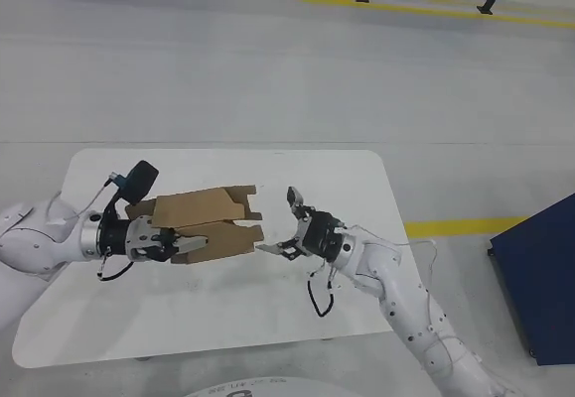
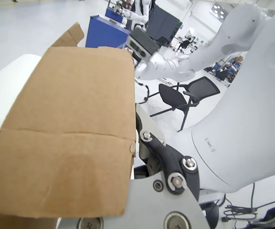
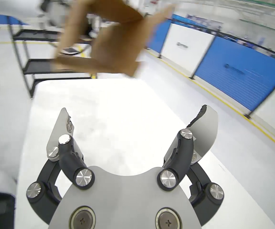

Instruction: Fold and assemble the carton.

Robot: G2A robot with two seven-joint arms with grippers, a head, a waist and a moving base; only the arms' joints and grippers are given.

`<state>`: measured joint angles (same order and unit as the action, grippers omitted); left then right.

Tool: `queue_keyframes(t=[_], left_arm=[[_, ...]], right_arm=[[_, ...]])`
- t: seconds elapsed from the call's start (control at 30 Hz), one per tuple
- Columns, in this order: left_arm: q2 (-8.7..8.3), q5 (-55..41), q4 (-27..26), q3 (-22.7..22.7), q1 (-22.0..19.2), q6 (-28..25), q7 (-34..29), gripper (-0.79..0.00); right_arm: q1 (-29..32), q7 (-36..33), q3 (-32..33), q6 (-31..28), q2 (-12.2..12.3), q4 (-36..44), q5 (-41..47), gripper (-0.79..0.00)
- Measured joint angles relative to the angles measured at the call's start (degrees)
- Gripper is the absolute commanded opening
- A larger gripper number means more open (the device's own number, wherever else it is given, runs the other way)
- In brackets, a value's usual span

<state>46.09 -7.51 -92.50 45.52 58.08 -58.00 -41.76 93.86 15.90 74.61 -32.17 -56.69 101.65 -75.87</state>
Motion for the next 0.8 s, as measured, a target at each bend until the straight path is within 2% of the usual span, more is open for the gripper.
queue_keyframes(t=[0.03, 0.1, 0.2, 0.43, 0.63, 0.8], left_arm=[[-0.15, -1.58, 0.41, 0.11, -0.04, 0.00, -1.96, -0.785], [-0.31, -3.86, 1.02, 0.33, -0.14, 0.00, -4.29, -0.785], [-0.77, -3.66, 0.88, -0.85, -0.27, 0.00, -4.63, -0.785], [-2.51, -1.23, -0.36, -7.13, -3.02, 0.00, -4.53, -0.785], [-3.24, -3.21, 0.65, -10.44, -6.07, 0.00, -4.53, -0.785], [-3.38, -4.38, 0.84, -11.36, -7.27, 0.00, -4.53, -0.785]], right_arm=[[-0.90, -1.90, -0.34, 1.60, -0.18, -0.63, 1.82, 0.000], [-2.63, -3.78, -0.52, 0.68, -0.39, -2.29, 4.82, 0.000], [-5.09, -6.63, -1.28, 1.26, -0.86, -4.46, 8.20, 0.000], [-9.20, -7.50, -4.24, 1.03, -1.79, -7.51, 11.11, 0.000], [-10.74, -6.61, -5.87, -5.81, -1.94, -8.37, 11.34, 0.000], [-11.94, -6.71, -6.96, -11.08, -2.00, -8.92, 11.38, 0.000]])
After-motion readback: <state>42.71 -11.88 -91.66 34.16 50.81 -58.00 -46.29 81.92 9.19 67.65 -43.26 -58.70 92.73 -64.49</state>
